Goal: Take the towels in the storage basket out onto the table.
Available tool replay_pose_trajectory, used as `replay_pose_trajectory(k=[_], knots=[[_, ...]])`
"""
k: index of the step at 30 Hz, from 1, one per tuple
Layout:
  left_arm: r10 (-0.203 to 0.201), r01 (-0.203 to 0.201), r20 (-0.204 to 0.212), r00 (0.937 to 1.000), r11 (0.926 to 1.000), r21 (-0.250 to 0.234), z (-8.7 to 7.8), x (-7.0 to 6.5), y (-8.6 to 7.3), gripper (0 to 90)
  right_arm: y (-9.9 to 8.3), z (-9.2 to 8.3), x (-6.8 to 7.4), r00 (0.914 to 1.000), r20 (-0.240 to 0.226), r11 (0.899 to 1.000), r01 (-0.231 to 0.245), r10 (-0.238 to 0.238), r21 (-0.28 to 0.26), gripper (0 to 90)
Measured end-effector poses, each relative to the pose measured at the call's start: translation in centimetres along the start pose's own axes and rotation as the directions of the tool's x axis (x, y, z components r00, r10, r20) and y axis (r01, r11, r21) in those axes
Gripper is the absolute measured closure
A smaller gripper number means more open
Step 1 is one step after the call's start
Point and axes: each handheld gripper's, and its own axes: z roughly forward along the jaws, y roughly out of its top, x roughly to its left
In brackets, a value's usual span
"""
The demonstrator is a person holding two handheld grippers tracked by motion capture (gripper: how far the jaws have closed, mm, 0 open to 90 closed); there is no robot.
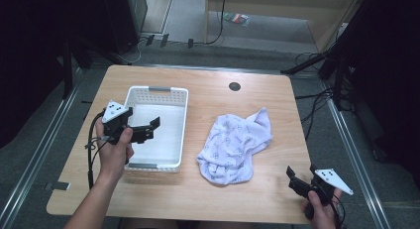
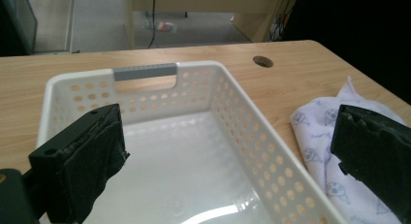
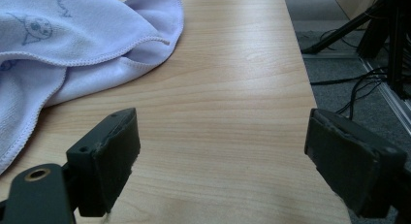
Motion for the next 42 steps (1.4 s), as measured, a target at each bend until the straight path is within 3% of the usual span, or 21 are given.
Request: replay_pose_trajectory(k=[10, 19, 42], knots=[[-0.009, 0.009, -0.033, 0.9994, 1.0000, 0.002, -2.2, 2.7, -1.6, 0.0, 0.0, 0.0, 0.0, 1.0000, 0.001, 1.000, 0.000, 0.000, 0.000, 12.7], [-0.036, 0.033, -0.073, 0.9967, 0.9985, -0.045, -4.4, 5.0, -3.0, 0.0, 0.0, 0.0, 0.0, 1.0000, 0.003, 1.000, 0.000, 0.000, 0.001, 12.7], [-0.084, 0.083, -0.134, 0.9874, 0.9964, -0.018, -7.5, 10.5, -8.2, 0.0, 0.0, 0.0, 0.0, 1.0000, 0.006, 1.000, 0.000, 0.000, 0.002, 12.7]])
